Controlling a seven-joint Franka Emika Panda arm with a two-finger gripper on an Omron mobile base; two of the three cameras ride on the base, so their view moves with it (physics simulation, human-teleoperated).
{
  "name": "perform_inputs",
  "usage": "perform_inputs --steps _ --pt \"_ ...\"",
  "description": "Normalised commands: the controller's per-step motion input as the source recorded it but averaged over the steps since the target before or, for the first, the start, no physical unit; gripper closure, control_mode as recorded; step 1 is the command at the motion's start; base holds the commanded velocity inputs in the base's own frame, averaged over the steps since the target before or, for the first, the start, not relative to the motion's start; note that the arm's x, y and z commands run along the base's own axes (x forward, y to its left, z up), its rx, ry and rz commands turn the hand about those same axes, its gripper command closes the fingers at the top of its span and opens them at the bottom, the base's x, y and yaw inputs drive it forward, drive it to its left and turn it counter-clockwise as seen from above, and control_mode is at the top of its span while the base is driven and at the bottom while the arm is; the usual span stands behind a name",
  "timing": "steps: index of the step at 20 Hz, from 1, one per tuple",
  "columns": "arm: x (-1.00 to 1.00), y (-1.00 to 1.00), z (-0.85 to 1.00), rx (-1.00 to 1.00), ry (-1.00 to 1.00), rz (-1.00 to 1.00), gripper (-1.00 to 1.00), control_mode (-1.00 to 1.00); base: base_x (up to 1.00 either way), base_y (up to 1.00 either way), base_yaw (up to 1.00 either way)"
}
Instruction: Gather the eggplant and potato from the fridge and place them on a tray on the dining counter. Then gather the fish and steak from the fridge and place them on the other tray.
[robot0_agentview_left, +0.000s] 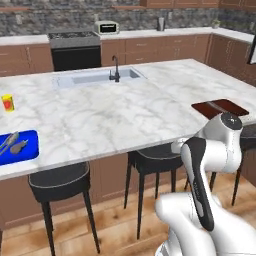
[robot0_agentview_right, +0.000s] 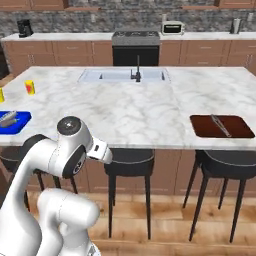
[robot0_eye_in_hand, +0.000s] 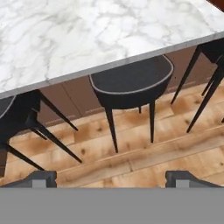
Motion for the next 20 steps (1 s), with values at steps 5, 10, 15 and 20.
perform_inputs --steps 5,10,15,20 --pt "0.0 0.0 0.0 0.0 0.0 0.0 -1.0 1.0 -0.13 -1.0 -0.03" --pt "0.0 0.0 0.0 0.0 0.0 0.0 -1.0 1.0 -0.15 -1.0 -0.02" --pt "0.0 0.0 0.0 0.0 0.0 0.0 -1.0 1.0 -0.01 -1.0 0.0" --pt "0.0 0.0 0.0 0.0 0.0 0.0 -1.0 1.0 0.0 -1.0 -0.01"
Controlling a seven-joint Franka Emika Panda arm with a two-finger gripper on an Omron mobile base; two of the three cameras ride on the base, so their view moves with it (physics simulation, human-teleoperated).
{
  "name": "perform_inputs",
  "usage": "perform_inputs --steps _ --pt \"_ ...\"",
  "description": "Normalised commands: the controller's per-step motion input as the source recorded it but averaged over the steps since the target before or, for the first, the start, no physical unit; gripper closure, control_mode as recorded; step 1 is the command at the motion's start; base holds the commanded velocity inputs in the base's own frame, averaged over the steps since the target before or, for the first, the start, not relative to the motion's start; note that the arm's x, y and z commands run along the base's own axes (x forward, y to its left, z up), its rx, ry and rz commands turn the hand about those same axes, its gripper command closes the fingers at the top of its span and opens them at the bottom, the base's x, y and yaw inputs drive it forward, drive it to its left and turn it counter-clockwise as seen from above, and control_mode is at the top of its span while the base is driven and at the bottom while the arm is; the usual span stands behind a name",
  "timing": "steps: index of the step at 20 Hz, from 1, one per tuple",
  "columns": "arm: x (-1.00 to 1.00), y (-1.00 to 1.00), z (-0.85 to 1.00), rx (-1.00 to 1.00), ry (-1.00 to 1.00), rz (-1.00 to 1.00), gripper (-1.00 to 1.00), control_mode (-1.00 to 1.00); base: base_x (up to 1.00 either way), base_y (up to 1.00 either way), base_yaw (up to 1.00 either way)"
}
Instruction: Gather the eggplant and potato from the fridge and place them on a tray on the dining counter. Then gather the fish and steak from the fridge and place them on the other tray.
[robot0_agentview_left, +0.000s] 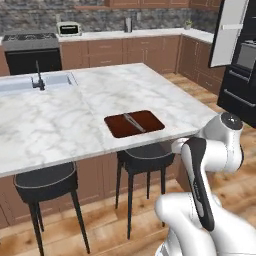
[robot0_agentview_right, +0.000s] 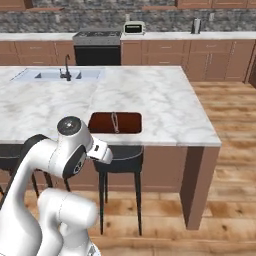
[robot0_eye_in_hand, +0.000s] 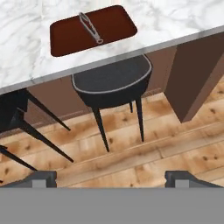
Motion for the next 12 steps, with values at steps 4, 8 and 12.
perform_inputs --steps 4,8,12 --pt "0.0 0.0 0.0 0.0 0.0 0.0 -1.0 1.0 0.0 -1.0 -0.11" --pt "0.0 0.0 0.0 0.0 0.0 0.0 -1.0 1.0 0.02 -1.0 -0.02" --pt "0.0 0.0 0.0 0.0 0.0 0.0 -1.0 1.0 -0.04 -1.0 -0.02"
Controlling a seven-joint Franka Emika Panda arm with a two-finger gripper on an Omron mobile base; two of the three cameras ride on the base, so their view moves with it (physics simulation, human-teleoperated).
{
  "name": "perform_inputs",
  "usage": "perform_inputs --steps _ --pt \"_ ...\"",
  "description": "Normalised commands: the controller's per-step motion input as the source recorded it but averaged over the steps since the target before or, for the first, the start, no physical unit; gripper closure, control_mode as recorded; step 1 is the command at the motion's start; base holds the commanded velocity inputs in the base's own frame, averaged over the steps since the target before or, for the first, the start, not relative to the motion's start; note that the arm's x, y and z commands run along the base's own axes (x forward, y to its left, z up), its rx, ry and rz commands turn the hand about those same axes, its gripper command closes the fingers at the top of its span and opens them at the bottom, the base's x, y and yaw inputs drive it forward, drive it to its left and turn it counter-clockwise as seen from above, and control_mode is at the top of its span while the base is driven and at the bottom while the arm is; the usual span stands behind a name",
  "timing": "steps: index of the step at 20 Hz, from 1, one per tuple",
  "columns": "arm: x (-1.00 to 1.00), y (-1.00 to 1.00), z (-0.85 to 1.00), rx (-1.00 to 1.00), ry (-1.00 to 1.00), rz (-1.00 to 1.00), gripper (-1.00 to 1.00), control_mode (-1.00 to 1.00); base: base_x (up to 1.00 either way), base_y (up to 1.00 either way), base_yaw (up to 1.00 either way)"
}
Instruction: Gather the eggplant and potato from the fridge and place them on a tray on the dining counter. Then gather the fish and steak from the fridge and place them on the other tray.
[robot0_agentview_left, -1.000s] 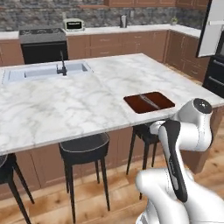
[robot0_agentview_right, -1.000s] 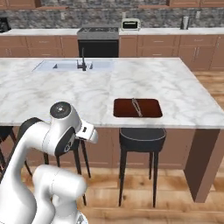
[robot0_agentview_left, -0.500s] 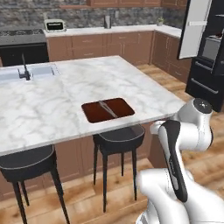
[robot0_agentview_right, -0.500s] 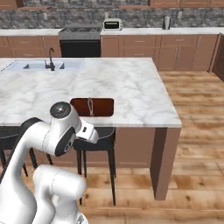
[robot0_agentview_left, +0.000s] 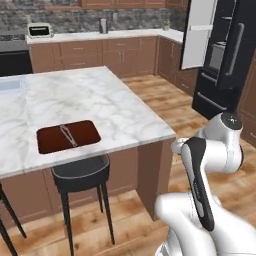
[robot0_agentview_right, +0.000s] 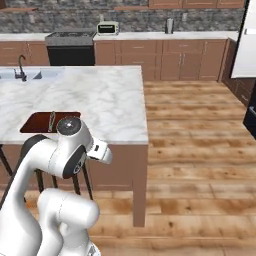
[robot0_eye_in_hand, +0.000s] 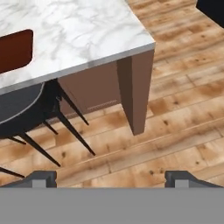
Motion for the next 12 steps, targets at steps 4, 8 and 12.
perform_inputs --steps 4,8,12 --pt "0.0 0.0 0.0 0.0 0.0 0.0 -1.0 1.0 -0.19 -1.0 -0.05" --pt "0.0 0.0 0.0 0.0 0.0 0.0 -1.0 1.0 -0.07 -1.0 -0.04" --pt "0.0 0.0 0.0 0.0 0.0 0.0 -1.0 1.0 0.07 -1.0 -0.08"
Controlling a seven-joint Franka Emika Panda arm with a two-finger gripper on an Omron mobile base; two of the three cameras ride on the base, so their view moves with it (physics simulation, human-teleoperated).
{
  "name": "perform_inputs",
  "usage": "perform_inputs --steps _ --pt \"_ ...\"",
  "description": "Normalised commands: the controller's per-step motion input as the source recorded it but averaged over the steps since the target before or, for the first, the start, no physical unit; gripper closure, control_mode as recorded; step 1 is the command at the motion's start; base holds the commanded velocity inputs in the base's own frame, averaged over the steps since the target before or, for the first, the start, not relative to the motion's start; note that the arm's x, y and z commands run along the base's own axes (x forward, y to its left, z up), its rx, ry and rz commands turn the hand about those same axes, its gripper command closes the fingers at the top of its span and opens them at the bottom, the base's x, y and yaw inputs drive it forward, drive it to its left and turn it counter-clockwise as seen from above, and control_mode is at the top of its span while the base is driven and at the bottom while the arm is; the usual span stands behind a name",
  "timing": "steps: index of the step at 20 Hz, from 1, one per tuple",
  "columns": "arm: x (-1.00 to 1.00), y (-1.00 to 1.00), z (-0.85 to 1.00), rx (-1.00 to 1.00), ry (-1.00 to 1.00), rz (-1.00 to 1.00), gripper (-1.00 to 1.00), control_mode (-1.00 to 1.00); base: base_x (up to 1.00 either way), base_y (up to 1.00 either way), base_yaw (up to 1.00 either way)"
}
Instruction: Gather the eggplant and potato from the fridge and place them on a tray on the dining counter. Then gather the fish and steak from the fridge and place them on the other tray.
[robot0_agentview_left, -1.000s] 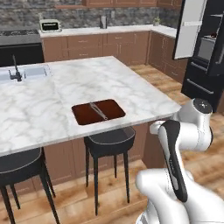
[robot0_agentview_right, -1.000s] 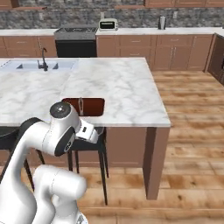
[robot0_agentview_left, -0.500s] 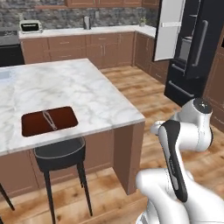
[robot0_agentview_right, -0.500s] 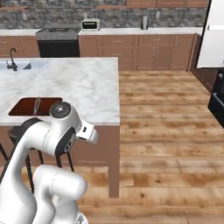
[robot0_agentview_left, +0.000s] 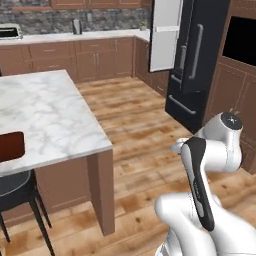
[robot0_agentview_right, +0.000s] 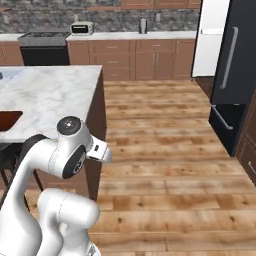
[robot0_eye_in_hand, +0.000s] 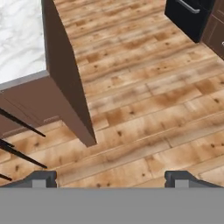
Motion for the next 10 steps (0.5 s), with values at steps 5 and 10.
perform_inputs --steps 5,10 --pt "0.0 0.0 0.0 0.0 0.0 0.0 -1.0 1.0 0.33 -1.0 -0.04" --pt "0.0 0.0 0.0 0.0 0.0 0.0 -1.0 1.0 0.75 -0.99 0.0"
